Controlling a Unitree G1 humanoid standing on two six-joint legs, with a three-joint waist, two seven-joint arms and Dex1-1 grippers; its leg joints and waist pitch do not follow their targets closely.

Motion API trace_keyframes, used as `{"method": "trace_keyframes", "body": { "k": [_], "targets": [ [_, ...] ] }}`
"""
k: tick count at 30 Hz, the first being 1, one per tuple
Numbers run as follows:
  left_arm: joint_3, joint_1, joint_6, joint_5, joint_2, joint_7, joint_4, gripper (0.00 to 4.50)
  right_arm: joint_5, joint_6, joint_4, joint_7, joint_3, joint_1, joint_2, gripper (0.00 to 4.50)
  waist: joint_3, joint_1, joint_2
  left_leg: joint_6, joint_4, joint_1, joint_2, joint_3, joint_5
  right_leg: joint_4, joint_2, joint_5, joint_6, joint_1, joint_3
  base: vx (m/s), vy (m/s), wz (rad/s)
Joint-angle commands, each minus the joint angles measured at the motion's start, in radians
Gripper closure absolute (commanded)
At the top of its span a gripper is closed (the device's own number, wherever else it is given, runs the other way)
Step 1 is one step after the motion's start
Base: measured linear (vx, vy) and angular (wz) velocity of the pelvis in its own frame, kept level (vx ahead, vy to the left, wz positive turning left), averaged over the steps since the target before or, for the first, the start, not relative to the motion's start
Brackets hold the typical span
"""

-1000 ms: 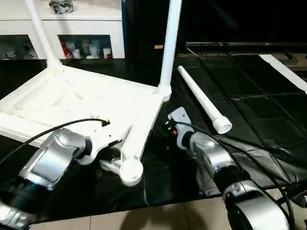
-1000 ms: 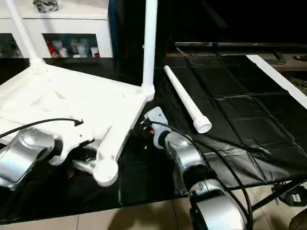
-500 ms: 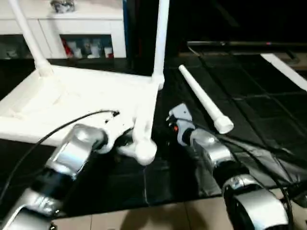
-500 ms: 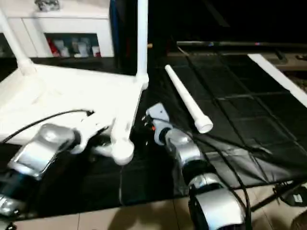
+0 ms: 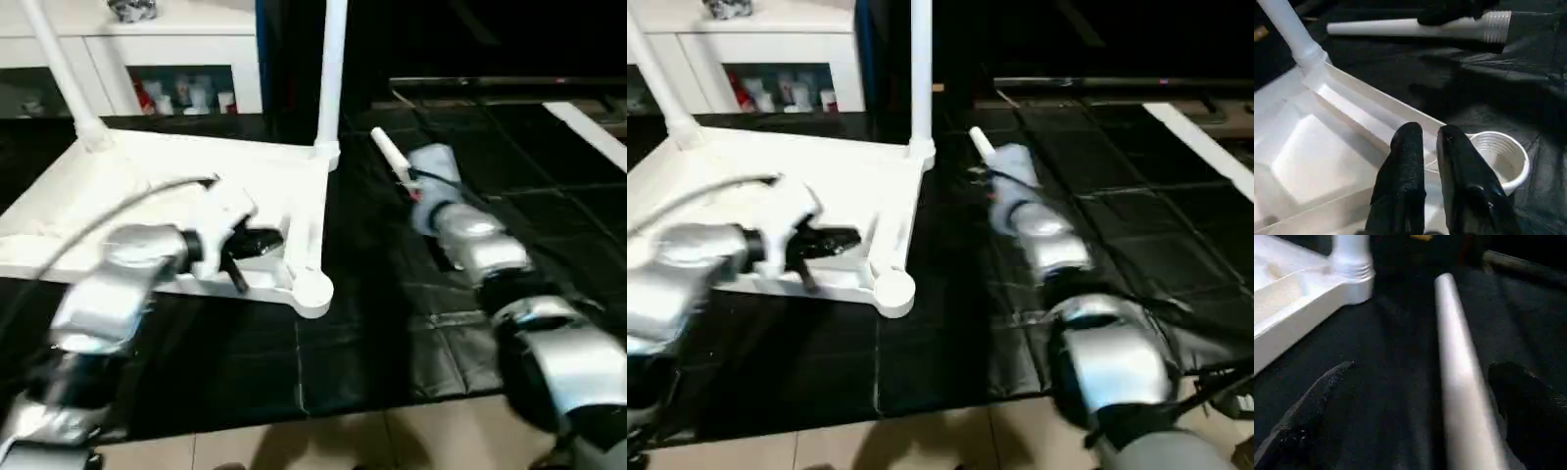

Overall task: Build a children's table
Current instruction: Rotate table base, then pick table leg

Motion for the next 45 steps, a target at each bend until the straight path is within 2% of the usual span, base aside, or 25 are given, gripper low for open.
{"method": "trace_keyframes", "body": {
  "k": [1,2,4,5,6,8,11,12,13,14,15,19,21,22,24,26,29,30,32,33,34,37,40,42,45],
  "targets": [
    [0.020,0.036,0.032,-0.016,0.019,0.009,-0.067,3.56,-0.011,-0.025,0.024,-0.015,-0.002,-0.045,-0.015,0.00,-0.073,0.007,0.010,0.014,-0.057,-0.005,0.011,0.000,-0.187,-0.058,-0.060,-0.182,-0.218,0.071,0.051,0.000,0.000,0.00],
    [0.030,0.057,0.049,-0.021,0.027,0.011,-0.097,3.51,-0.002,-0.033,0.035,-0.015,-0.015,-0.054,-0.021,0.00,-0.072,0.009,0.002,0.017,-0.057,-0.007,0.013,0.000,-0.188,-0.058,-0.062,-0.195,-0.214,0.071,0.050,0.000,0.000,0.00],
    [0.038,0.078,0.065,-0.023,0.034,0.012,-0.124,3.45,-0.010,-0.052,0.047,-0.018,-0.015,-0.061,-0.028,0.00,-0.071,0.013,0.006,0.020,-0.057,-0.004,0.014,0.001,-0.192,-0.058,-0.062,-0.208,-0.210,0.067,0.051,0.000,0.000,0.00],
    [0.050,0.112,0.088,-0.022,0.049,0.013,-0.166,3.32,-0.015,-0.107,0.051,-0.046,-0.023,-0.060,-0.033,0.00,-0.070,0.019,0.006,0.022,-0.056,-0.001,0.015,0.003,-0.196,-0.060,-0.061,-0.213,-0.205,0.062,0.051,0.000,0.000,0.00],
    [0.055,0.129,0.102,-0.029,0.059,0.014,-0.189,3.12,-0.005,-0.112,0.059,-0.036,-0.032,-0.065,-0.032,0.00,-0.069,0.022,0.003,0.021,-0.057,-0.001,0.015,0.003,-0.199,-0.060,-0.059,-0.213,-0.203,0.061,0.051,0.000,0.000,0.00],
    [0.065,0.155,0.126,-0.043,0.075,0.018,-0.228,3.12,0.015,-0.086,0.076,-0.034,-0.052,-0.080,-0.030,0.00,-0.065,0.024,0.008,0.022,-0.059,-0.001,0.014,0.001,-0.215,-0.059,-0.057,-0.213,-0.205,0.059,0.051,0.000,0.000,0.00],
    [0.075,0.170,0.148,-0.058,0.086,0.021,-0.258,2.79,-0.005,-0.076,0.091,-0.061,-0.041,-0.087,-0.034,0.00,-0.060,0.027,0.009,0.017,-0.060,0.000,0.013,0.001,-0.241,-0.061,-0.056,-0.237,-0.200,0.056,0.051,0.000,0.000,0.00],
    [0.080,0.173,0.176,-0.075,0.098,0.021,-0.290,2.70,-0.016,0.020,0.117,-0.103,-0.039,-0.102,-0.046,0.00,-0.050,0.029,0.013,0.013,-0.062,-0.001,0.011,0.000,-0.252,-0.063,-0.055,-0.252,-0.194,0.052,0.051,0.000,0.000,0.00],
    [0.080,0.173,0.176,-0.075,0.098,0.021,-0.290,2.67,-0.016,0.020,0.117,-0.103,-0.039,-0.102,-0.046,0.00,-0.051,0.026,0.012,0.009,-0.063,0.000,0.009,-0.001,-0.263,-0.062,-0.051,-0.262,-0.195,0.053,0.051,0.000,0.000,0.00],
    [0.084,0.176,0.190,-0.084,0.104,0.019,-0.308,2.67,-0.016,0.069,0.129,-0.121,-0.042,-0.110,-0.052,0.00,-0.053,0.028,0.011,0.008,-0.063,0.003,0.010,-0.001,-0.273,-0.064,-0.053,-0.271,-0.191,0.054,0.050,0.000,0.000,0.00],
    [0.088,0.181,0.198,-0.089,0.110,0.015,-0.322,2.43,-0.009,0.082,0.133,-0.116,-0.048,-0.112,-0.054,0.00,-0.045,0.028,0.015,0.003,-0.064,0.000,0.008,-0.002,-0.296,-0.068,-0.052,-0.289,-0.178,0.052,0.051,0.000,0.000,0.00],
    [0.095,0.193,0.230,-0.107,0.122,0.019,-0.357,2.26,0.002,0.100,0.146,-0.097,-0.075,-0.099,-0.069,0.00,-0.039,0.027,0.017,0.003,-0.065,-0.002,0.008,-0.004,-0.304,-0.069,-0.054,-0.302,-0.170,0.052,0.049,0.000,0.000,0.00],
    [0.096,0.194,0.240,-0.112,0.124,0.020,-0.365,1.87,0.006,0.107,0.150,-0.100,-0.083,-0.090,-0.072,0.00,-0.036,0.028,0.017,0.012,-0.062,-0.007,0.005,-0.004,-0.261,-0.065,-0.055,-0.266,-0.181,0.054,0.051,0.000,0.000,0.00],
    [0.095,0.199,0.251,-0.119,0.130,0.024,-0.374,1.87,0.002,0.120,0.153,-0.103,-0.083,-0.080,-0.074,0.00,-0.033,0.029,0.023,0.019,-0.060,-0.012,0.004,-0.003,-0.225,-0.061,-0.054,-0.221,-0.193,0.054,0.051,0.000,0.000,0.00],
    [0.090,0.208,0.260,-0.122,0.143,0.027,-0.381,1.78,0.004,0.145,0.156,-0.102,-0.086,-0.065,-0.074,0.00,-0.039,0.029,0.020,0.037,-0.054,-0.019,0.003,-0.002,-0.155,-0.050,-0.051,-0.136,-0.214,0.060,0.051,0.000,0.000,0.00],
    [0.084,0.217,0.268,-0.122,0.159,0.030,-0.390,1.46,0.009,0.176,0.158,-0.098,-0.090,-0.050,-0.073,0.00,-0.038,0.027,0.022,0.058,-0.050,-0.024,0.003,-0.002,-0.110,-0.044,-0.046,-0.067,-0.236,0.057,0.049,0.000,0.000,0.00],
    [0.088,0.216,0.280,-0.132,0.162,0.038,-0.395,1.38,0.009,0.217,0.162,-0.080,-0.092,-0.037,-0.068,0.00,-0.035,0.028,0.024,0.076,-0.048,-0.025,0.006,0.000,-0.099,-0.045,-0.046,-0.066,-0.254,0.054,0.047,0.000,0.000,0.00],
    [0.088,0.215,0.284,-0.135,0.163,0.041,-0.396,1.12,0.008,0.228,0.163,-0.073,-0.095,-0.036,-0.066,0.00,-0.029,0.026,0.024,0.072,-0.051,-0.022,0.008,0.002,-0.140,-0.053,-0.048,-0.120,-0.251,0.051,0.046,0.000,0.000,0.00],
    [0.088,0.212,0.286,-0.136,0.164,0.044,-0.396,1.02,0.006,0.236,0.164,-0.068,-0.095,-0.036,-0.066,0.00,-0.025,0.027,0.025,0.056,-0.054,-0.019,0.009,0.002,-0.188,-0.060,-0.051,-0.196,-0.232,0.050,0.047,0.000,0.000,0.00],
    [0.088,0.207,0.288,-0.138,0.163,0.050,-0.394,0.98,0.001,0.258,0.164,-0.058,-0.094,-0.038,-0.067,0.00,-0.026,0.026,0.021,0.045,-0.056,-0.016,0.010,0.001,-0.211,-0.064,-0.053,-0.233,-0.219,0.050,0.047,0.000,0.000,0.00],
    [0.088,0.206,0.288,-0.139,0.165,0.054,-0.394,0.86,0.000,0.269,0.163,-0.052,-0.095,-0.040,-0.068,0.00,-0.023,0.027,0.024,0.035,-0.059,-0.014,0.010,-0.001,-0.230,-0.067,-0.054,-0.264,-0.207,0.048,0.047,0.000,0.000,0.00],
    [0.090,0.205,0.286,-0.145,0.169,0.059,-0.391,0.63,-0.001,0.305,0.161,-0.047,-0.095,-0.049,-0.074,0.00,-0.025,0.029,0.023,0.022,-0.060,-0.011,0.010,-0.002,-0.238,-0.066,-0.054,-0.263,-0.199,0.050,0.049,0.000,0.000,0.00],
    [0.086,0.201,0.282,-0.149,0.174,0.061,-0.383,0.28,-0.004,0.338,0.161,-0.031,-0.090,-0.058,-0.079,0.00,-0.031,0.032,0.027,0.018,-0.058,-0.011,0.010,-0.002,-0.222,-0.060,-0.052,-0.216,-0.213,0.051,0.048,0.000,0.000,0.00],
    [0.081,0.196,0.276,-0.148,0.178,0.062,-0.374,0.19,-0.014,0.357,0.160,-0.017,-0.080,-0.063,-0.081,0.30,-0.034,0.032,0.026,0.022,-0.057,-0.014,0.010,-0.001,-0.209,-0.058,-0.053,-0.196,-0.220,0.054,0.048,0.000,0.000,0.00],
    [0.074,0.187,0.272,-0.148,0.182,0.063,-0.362,0.14,-0.027,0.380,0.160,-0.007,-0.068,-0.068,-0.085,0.40,-0.037,0.035,0.026,0.022,-0.055,-0.013,0.010,-0.001,-0.192,-0.056,-0.053,-0.180,-0.227,0.055,0.048,0.000,0.000,0.00]
  ]
}}
